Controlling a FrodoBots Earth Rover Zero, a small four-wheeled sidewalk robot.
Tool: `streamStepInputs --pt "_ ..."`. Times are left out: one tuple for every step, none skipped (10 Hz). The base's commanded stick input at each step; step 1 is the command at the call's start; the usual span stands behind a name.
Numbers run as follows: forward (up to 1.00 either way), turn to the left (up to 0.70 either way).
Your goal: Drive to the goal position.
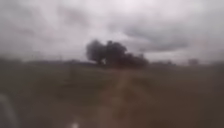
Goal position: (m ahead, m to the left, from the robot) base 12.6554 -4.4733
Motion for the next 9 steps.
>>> streamStepInputs --pt "0.70 0.00" --pt "0.70 0.00" --pt "0.70 0.00" --pt "0.70 0.00" --pt "0.70 0.00" --pt "0.70 0.00" --pt "0.70 0.00" --pt "0.70 0.00" --pt "0.70 -0.03"
